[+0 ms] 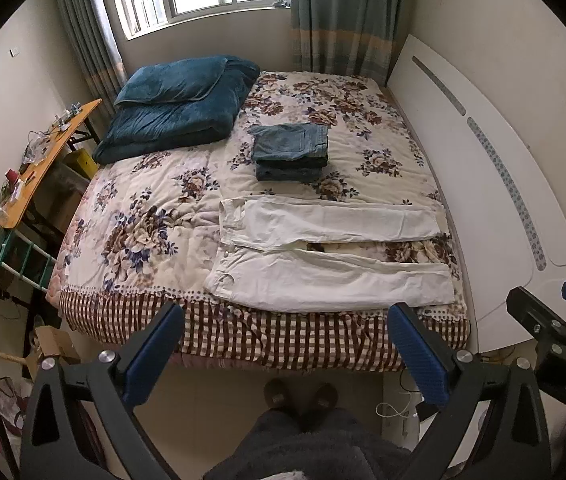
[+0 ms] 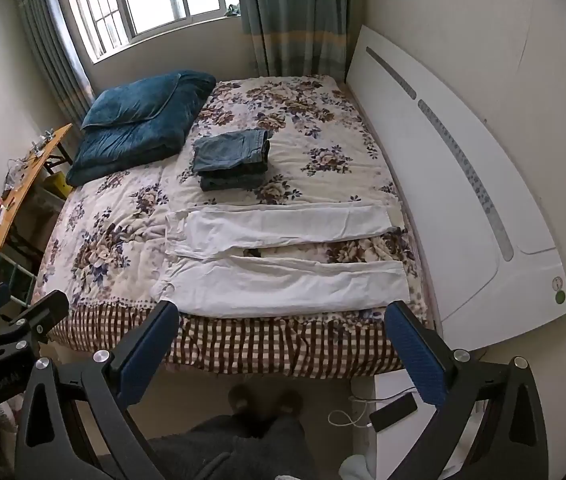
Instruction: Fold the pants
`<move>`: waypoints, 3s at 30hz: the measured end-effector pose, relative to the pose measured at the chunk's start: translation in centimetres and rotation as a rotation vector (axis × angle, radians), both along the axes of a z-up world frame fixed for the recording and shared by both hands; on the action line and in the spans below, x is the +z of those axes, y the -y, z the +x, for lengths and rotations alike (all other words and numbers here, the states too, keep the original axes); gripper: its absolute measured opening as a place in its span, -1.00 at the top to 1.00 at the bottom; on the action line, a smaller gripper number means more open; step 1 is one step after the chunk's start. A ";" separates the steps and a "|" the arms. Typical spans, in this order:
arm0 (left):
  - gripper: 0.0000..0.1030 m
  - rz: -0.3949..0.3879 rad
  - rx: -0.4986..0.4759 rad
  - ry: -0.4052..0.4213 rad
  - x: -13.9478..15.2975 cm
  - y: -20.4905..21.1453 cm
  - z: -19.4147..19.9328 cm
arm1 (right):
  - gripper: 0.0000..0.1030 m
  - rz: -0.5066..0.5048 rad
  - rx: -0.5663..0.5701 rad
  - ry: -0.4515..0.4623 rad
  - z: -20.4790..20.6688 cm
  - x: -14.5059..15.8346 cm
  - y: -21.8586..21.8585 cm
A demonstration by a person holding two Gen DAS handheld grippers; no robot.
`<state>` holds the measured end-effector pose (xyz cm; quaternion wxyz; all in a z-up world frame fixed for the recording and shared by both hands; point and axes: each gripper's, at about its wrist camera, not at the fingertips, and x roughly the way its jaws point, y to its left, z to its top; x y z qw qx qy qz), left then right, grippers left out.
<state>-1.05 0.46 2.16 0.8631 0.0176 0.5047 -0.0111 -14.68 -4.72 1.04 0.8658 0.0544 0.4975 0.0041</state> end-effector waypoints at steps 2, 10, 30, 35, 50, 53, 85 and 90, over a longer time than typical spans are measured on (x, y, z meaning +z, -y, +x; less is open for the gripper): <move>-1.00 -0.001 0.000 -0.002 -0.2 -0.1 0.0 | -1.00 -0.003 0.003 -0.001 0.1 0.2 0.2; -1.00 0.005 -0.008 0.010 -0.3 0.3 0.3 | -1.00 -0.010 -0.003 -0.003 -0.1 -0.4 -0.4; -1.00 0.007 -0.008 0.015 -0.4 0.7 0.4 | -1.00 -0.016 -0.004 0.006 0.4 0.0 0.7; -1.00 0.005 -0.008 0.014 -0.4 0.7 0.5 | -1.00 -0.022 -0.004 0.008 0.3 -0.1 -0.1; -1.00 -0.004 -0.006 0.011 -0.6 0.6 0.5 | -1.00 -0.019 0.001 0.003 0.8 -0.2 0.4; -1.00 -0.005 -0.006 0.011 -0.6 0.5 0.4 | -1.00 -0.019 0.001 0.001 1.0 -0.3 0.8; -1.00 0.051 0.103 0.024 -6.7 0.6 6.4 | -1.00 0.043 -0.015 -0.061 5.6 -7.5 0.0; -1.00 0.094 0.137 -0.078 -12.7 0.2 12.8 | -1.00 0.074 -0.014 -0.133 12.7 -14.2 1.0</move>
